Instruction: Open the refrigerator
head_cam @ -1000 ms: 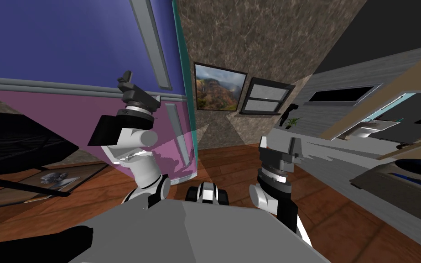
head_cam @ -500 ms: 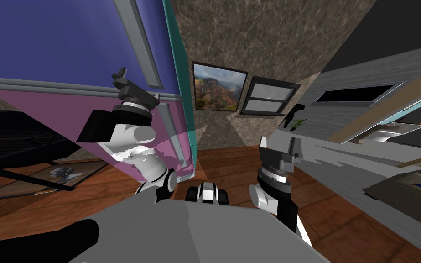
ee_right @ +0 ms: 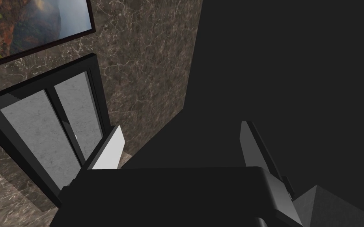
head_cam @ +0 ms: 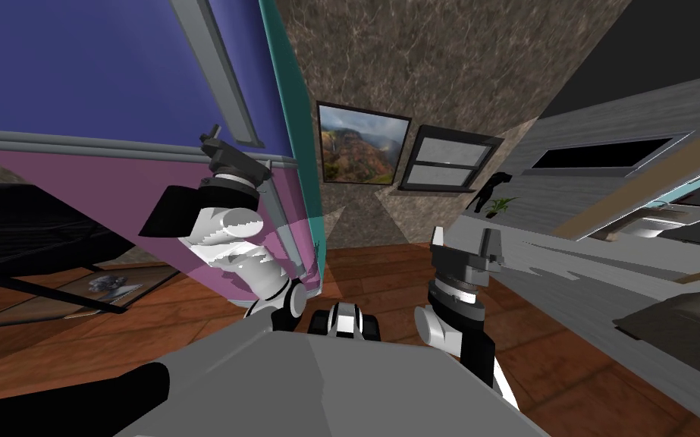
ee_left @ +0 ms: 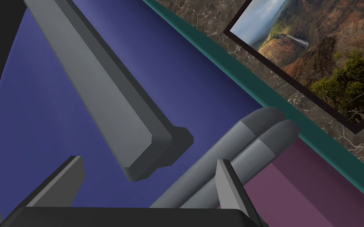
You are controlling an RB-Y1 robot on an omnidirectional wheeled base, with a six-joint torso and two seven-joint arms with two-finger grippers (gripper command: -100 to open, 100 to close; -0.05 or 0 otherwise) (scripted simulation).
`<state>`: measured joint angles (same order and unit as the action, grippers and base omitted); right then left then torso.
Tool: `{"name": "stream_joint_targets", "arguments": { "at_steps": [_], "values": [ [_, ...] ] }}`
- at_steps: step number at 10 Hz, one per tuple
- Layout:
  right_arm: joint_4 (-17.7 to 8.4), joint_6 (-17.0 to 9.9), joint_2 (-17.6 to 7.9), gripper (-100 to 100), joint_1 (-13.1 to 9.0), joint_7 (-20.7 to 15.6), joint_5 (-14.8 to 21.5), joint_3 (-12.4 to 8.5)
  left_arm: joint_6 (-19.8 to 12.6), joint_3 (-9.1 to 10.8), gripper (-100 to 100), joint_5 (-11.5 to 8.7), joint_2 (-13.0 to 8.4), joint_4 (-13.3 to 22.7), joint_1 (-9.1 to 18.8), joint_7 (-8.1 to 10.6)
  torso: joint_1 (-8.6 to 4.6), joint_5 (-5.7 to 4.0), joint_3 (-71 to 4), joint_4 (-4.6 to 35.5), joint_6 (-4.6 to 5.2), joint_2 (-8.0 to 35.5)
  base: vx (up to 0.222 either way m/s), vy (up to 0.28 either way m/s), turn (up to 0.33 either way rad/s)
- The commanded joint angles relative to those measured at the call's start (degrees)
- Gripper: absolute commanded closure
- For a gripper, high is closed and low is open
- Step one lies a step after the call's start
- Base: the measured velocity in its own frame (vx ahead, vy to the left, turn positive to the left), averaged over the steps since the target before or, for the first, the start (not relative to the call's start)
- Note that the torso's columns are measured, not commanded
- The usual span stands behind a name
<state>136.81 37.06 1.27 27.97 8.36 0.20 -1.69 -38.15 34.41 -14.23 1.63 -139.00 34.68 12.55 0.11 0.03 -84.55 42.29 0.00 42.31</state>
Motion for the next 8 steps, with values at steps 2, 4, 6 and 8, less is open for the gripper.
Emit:
{"name": "stream_joint_targets", "arguments": {
  "at_steps": [2,4,6,8],
  "values": [
    [0.00,0.00,0.00,0,0.00,0.00,0.00,0.00,-2.47,0.41,-100,0.87,-0.58,-0.07,2.47,0.32,0.01,0.00,-0.04,-0.01,0.00,-0.07,0.038,0.002,0.018],
    [0.00,0.00,0.00,0,0.01,0.00,0.00,0.00,-4.88,0.81,-100,1.72,-1.29,-0.14,4.91,0.64,-0.10,-0.03,-0.07,-0.04,0.00,-0.12,0.052,0.009,0.019],
    [0.00,0.00,-0.01,0,0.01,0.00,0.00,-0.01,-5.48,0.97,-100,1.94,-1.54,-0.24,5.58,0.75,-0.10,-0.03,-0.03,-0.02,0.01,-0.06,0.045,0.011,0.012],
    [-0.01,0.00,0.00,0,-0.01,0.00,0.00,0.00,-3.07,0.51,100,1.08,-0.76,-0.09,3.08,0.40,-0.08,0.05,-0.01,-0.18,0.12,-0.02,-0.048,-0.004,-0.017]
  ]
}}
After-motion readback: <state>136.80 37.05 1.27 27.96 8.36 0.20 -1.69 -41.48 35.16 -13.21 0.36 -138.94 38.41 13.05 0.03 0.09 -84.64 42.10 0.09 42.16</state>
